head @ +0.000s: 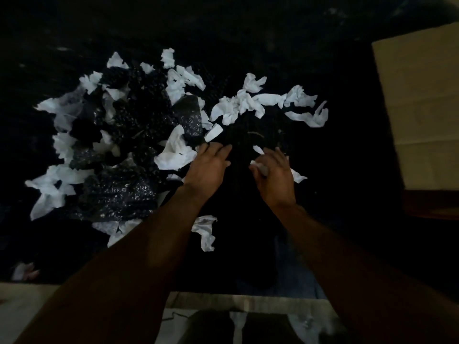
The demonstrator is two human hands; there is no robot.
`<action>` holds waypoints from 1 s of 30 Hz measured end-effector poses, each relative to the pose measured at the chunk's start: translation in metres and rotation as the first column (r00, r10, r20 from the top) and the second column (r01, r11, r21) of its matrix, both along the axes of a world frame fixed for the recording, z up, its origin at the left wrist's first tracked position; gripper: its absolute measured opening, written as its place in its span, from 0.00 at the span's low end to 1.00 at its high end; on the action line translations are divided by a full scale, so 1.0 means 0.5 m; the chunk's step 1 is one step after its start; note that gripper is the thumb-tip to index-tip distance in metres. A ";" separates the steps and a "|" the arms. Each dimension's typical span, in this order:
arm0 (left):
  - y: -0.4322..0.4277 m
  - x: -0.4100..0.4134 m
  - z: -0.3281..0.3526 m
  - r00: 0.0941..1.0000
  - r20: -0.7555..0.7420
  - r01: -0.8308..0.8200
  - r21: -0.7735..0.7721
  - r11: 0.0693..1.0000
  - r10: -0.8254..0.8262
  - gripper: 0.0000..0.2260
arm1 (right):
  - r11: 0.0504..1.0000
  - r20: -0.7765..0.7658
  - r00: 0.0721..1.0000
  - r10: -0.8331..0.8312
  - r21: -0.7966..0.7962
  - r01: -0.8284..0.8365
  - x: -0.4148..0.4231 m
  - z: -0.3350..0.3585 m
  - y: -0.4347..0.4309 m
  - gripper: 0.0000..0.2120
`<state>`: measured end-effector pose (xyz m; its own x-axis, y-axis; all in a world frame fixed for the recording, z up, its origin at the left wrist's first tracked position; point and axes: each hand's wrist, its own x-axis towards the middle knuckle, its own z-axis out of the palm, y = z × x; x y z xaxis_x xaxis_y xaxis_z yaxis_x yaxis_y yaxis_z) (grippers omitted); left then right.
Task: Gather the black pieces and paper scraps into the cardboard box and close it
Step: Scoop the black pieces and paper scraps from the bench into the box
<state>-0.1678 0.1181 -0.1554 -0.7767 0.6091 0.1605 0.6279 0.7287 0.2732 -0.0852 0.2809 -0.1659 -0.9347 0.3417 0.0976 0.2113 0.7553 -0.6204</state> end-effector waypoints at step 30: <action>0.262 -0.278 0.058 0.993 0.106 -0.072 0.247 0.966 0.047 0.18 | 0.956 0.103 0.951 -0.291 0.065 0.286 -0.274 0.103 0.237 0.28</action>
